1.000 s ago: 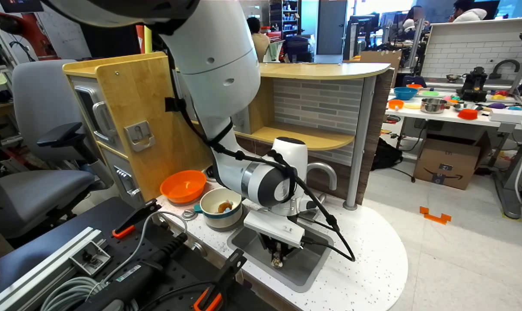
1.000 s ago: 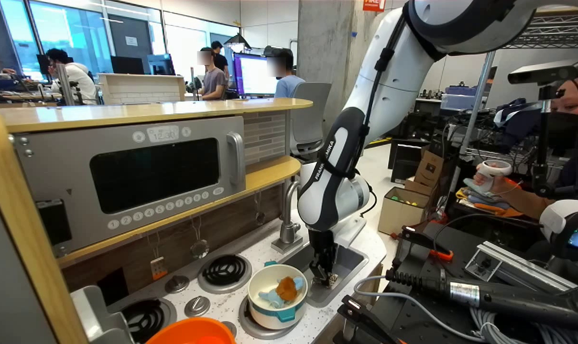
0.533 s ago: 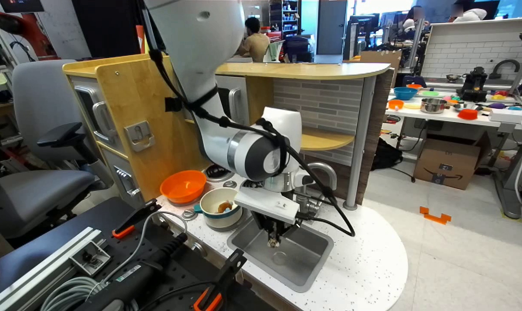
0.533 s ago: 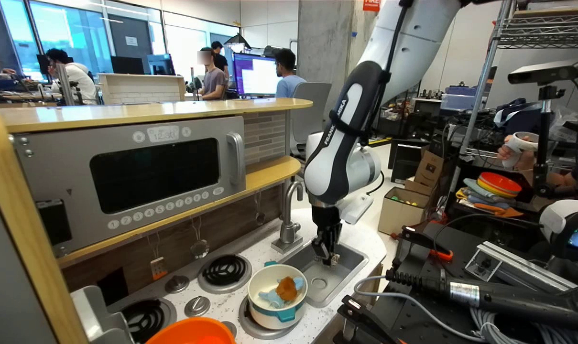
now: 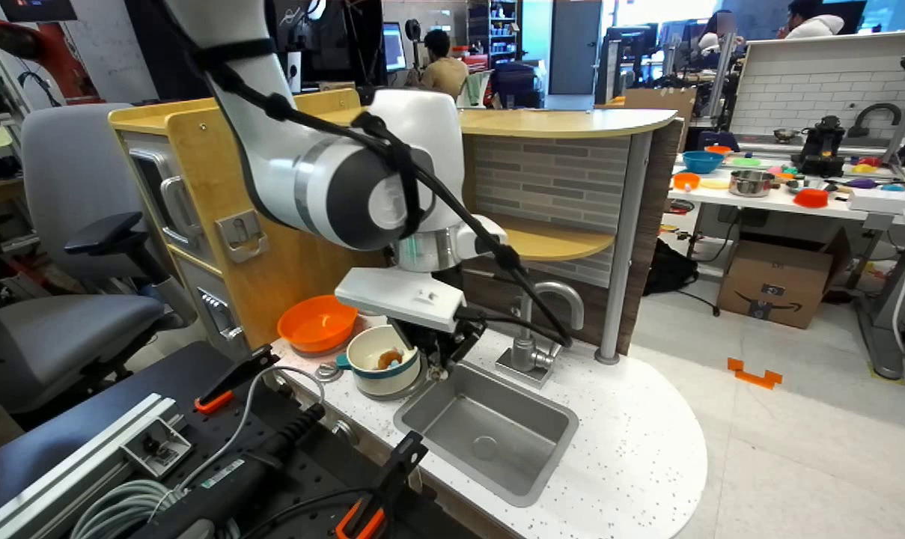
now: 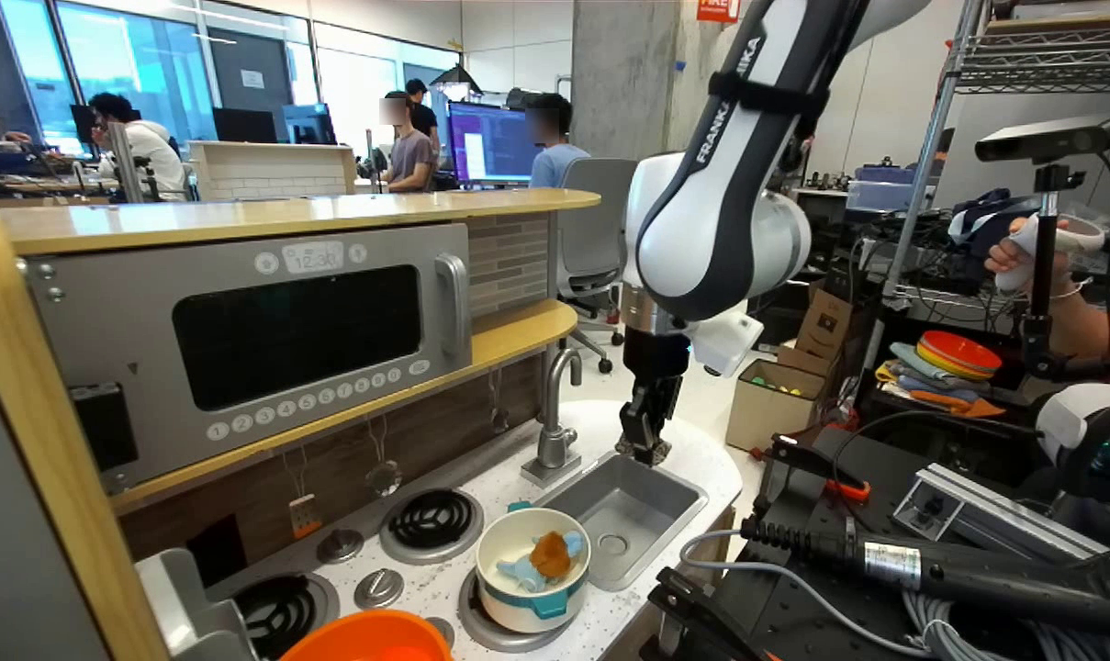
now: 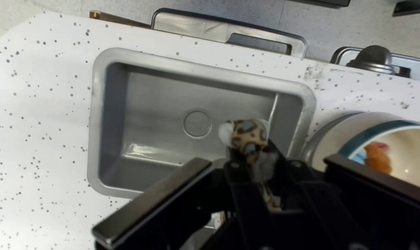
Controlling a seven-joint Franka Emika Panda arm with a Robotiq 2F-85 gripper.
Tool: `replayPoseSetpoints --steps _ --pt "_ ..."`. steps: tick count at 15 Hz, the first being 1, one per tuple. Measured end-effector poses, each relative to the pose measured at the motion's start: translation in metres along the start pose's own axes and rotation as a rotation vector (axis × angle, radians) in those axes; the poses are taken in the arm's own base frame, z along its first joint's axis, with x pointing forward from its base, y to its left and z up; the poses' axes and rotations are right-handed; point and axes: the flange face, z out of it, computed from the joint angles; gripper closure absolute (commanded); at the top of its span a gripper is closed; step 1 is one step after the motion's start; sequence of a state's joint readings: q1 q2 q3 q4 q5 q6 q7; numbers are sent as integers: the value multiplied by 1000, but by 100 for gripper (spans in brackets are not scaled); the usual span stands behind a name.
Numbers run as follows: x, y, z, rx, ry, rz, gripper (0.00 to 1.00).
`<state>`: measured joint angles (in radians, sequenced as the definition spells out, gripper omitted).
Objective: Remove the beige object from the sink and put it in the orange bowl
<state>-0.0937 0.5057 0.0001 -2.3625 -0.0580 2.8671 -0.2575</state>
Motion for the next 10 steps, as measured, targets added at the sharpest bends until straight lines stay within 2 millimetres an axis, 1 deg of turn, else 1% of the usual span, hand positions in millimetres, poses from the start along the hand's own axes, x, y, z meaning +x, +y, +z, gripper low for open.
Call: replayPoseSetpoints --steps 2,4,6,10 --pt "-12 -23 -24 2 18 -11 95" --pt "-19 -50 -45 6 39 -22 95" --pt "-20 -77 -65 10 67 -32 95" --pt "-16 -132 -100 35 117 -60 95"
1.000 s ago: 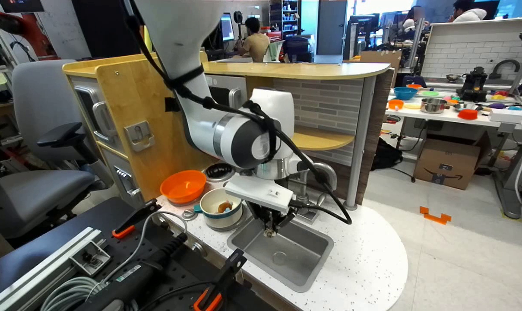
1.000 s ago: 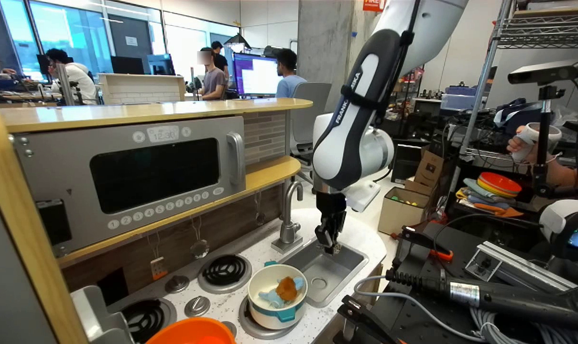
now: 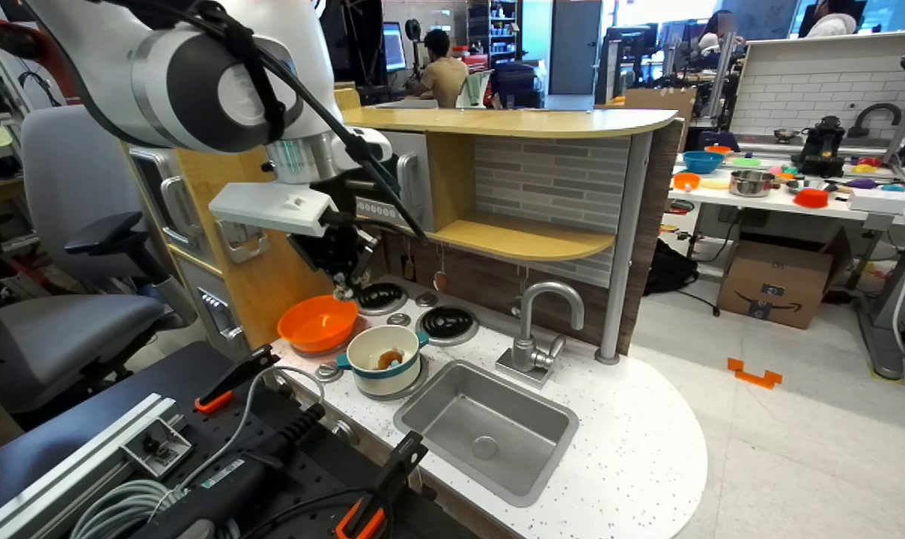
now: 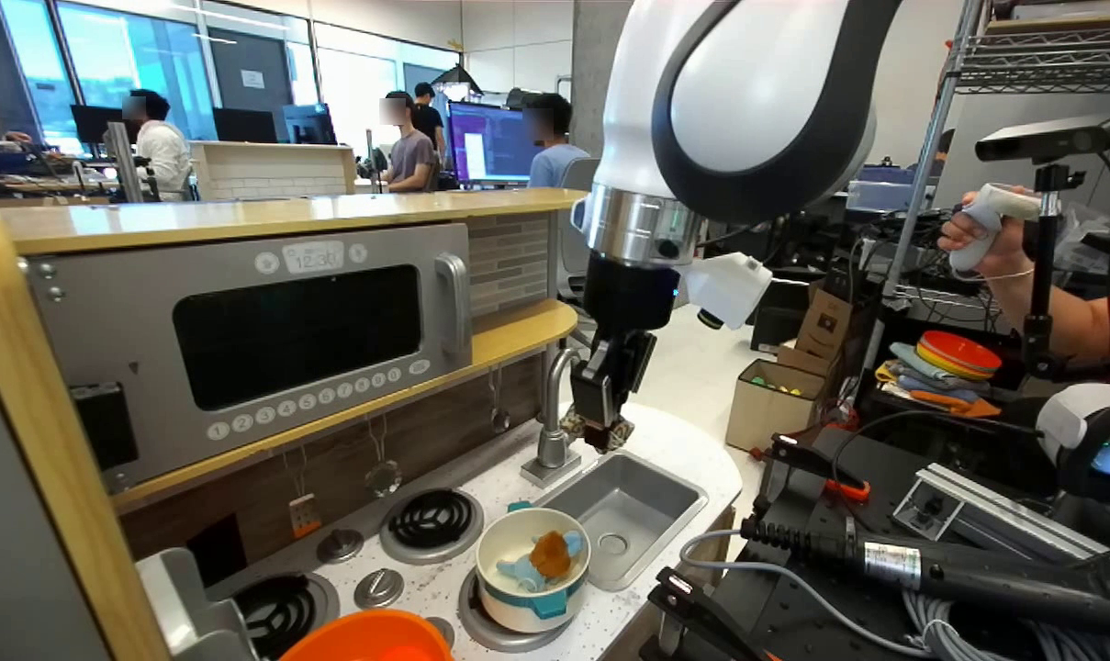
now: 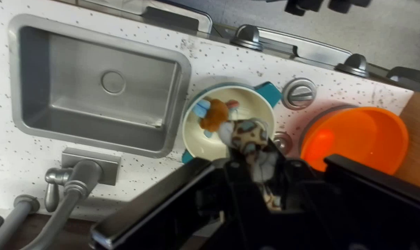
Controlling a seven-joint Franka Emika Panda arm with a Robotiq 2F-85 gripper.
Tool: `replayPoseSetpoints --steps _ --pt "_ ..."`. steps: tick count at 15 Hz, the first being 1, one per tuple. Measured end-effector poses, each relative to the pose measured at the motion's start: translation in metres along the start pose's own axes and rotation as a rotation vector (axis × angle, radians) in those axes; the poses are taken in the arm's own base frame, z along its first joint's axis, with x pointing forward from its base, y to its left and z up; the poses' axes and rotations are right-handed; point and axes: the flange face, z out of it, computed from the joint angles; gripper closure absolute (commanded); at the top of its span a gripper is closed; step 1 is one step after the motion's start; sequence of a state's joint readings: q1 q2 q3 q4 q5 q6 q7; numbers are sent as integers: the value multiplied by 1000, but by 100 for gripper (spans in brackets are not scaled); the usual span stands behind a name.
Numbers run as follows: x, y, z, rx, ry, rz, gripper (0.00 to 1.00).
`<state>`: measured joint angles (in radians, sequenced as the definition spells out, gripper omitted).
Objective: Remove the beige object from the sink and put it in the orange bowl
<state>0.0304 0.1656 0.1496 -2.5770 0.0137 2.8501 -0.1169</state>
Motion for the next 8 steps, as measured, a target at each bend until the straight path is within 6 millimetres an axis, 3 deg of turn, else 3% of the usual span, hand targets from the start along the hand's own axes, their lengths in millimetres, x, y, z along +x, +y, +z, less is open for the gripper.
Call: replayPoseSetpoints --steps 8 --pt "18 -108 -24 61 -34 -116 95"
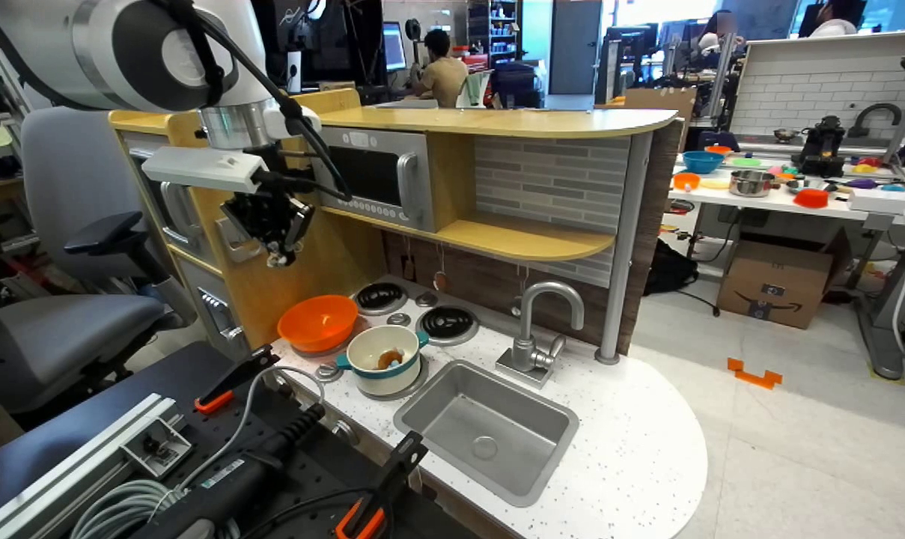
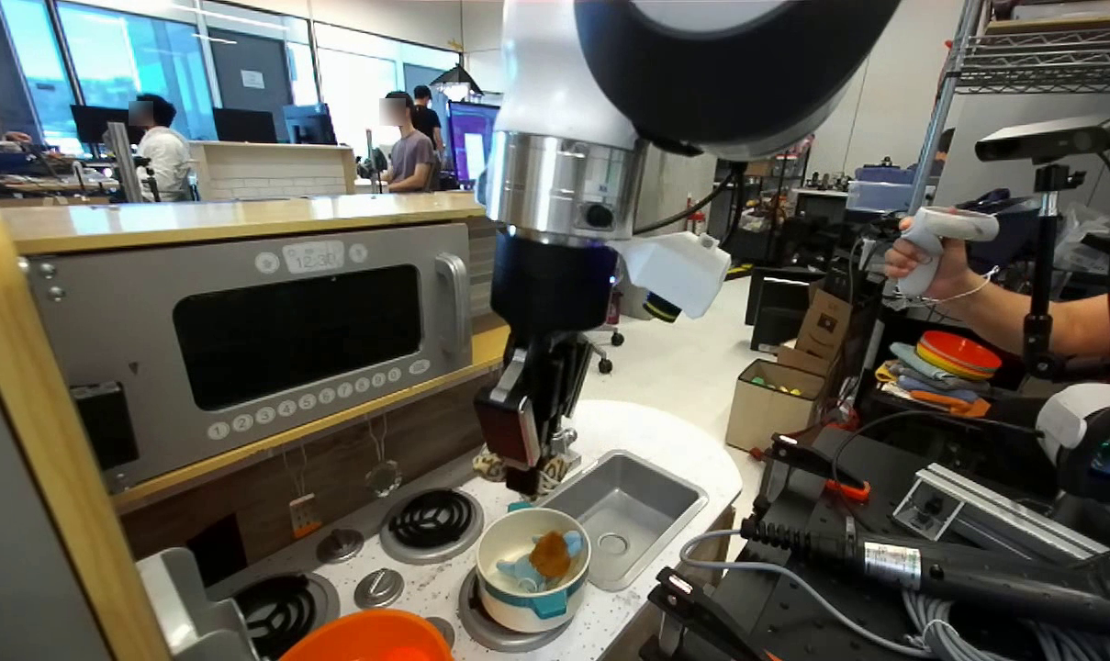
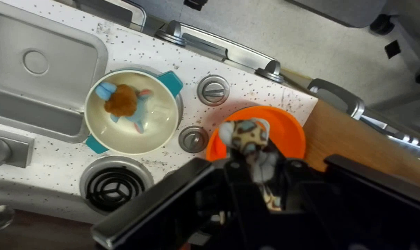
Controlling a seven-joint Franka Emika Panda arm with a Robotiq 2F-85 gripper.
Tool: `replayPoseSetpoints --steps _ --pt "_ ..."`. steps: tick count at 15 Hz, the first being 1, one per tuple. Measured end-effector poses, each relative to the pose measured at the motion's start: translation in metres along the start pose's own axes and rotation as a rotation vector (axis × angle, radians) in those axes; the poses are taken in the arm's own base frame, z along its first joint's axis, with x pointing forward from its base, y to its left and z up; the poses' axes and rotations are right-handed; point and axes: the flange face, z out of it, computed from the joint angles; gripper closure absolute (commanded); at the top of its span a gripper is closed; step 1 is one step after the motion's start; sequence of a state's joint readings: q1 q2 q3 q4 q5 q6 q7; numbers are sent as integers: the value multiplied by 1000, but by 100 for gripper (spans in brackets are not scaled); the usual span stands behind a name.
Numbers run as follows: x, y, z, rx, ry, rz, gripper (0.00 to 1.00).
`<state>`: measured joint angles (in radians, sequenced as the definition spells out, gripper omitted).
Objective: Remove the beige object from the sink and put it in the orange bowl
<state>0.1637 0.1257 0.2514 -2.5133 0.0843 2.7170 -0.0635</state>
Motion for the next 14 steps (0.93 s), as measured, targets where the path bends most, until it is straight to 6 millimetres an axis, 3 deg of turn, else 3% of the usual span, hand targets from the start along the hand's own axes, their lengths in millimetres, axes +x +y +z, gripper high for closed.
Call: replayPoseSetpoints --steps 5,8,11,14 --pt "14 -49 4 23 -46 -19 95" --pt "24 -68 17 39 -69 -22 95" --pt "34 -69 38 49 -99 -9 95" --pt "43 -59 63 50 -129 21 95"
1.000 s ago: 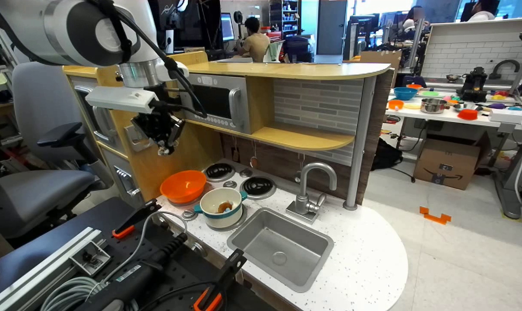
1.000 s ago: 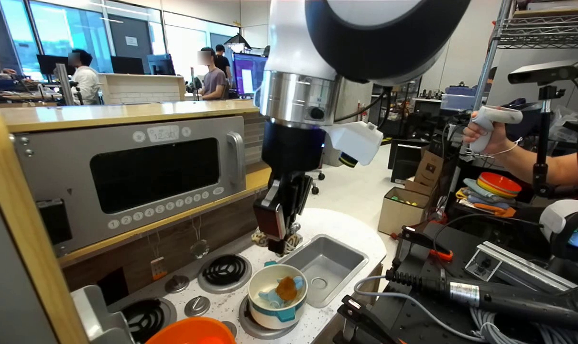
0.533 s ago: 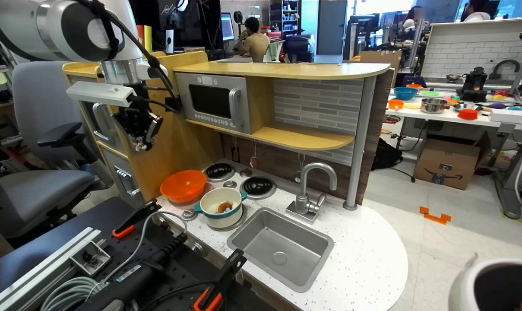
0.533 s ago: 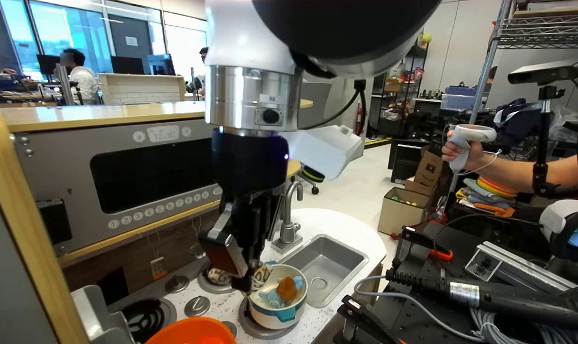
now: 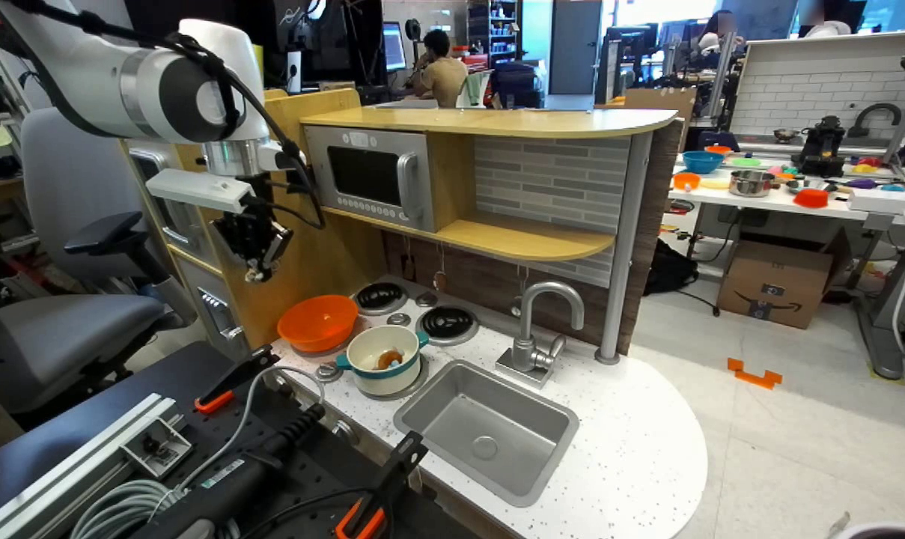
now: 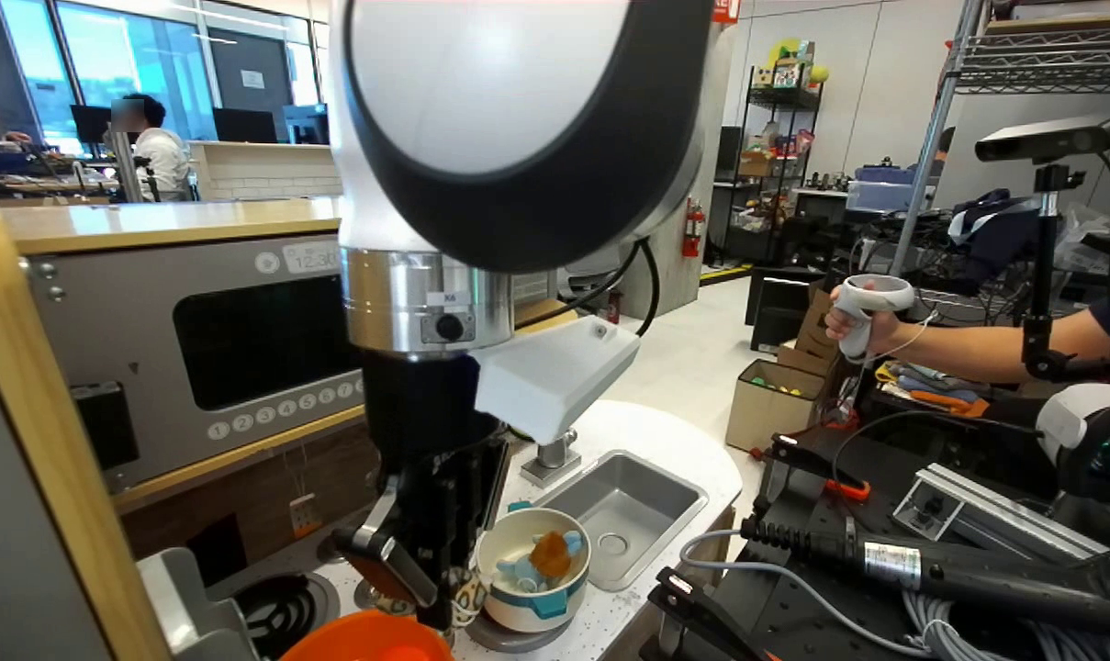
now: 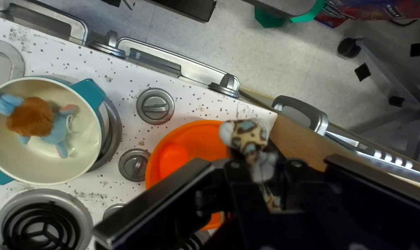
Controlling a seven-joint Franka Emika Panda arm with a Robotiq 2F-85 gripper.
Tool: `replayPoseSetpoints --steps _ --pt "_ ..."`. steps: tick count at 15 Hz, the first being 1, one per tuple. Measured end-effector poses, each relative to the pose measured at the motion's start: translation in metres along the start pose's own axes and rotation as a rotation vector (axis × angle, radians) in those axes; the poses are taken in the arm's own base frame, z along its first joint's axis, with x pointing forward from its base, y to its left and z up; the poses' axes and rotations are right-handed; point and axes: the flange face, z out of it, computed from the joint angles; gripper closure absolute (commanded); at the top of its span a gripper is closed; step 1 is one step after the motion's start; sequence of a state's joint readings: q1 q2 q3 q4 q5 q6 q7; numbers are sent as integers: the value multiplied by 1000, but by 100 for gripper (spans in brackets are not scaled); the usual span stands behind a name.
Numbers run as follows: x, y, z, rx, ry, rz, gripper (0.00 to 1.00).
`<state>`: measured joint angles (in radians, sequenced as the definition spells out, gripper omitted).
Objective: Remove the beige object from the sink and put it in the orange bowl
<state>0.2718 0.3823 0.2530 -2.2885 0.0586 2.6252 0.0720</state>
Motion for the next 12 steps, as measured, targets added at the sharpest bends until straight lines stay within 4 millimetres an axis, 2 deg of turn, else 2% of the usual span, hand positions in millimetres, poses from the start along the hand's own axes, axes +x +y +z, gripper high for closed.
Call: replayPoseSetpoints --steps 3,6,12 --pt "12 15 20 -14 -18 22 95" --pt "22 20 39 -33 -33 23 95" --pt "41 -2 72 -47 -48 -12 95"
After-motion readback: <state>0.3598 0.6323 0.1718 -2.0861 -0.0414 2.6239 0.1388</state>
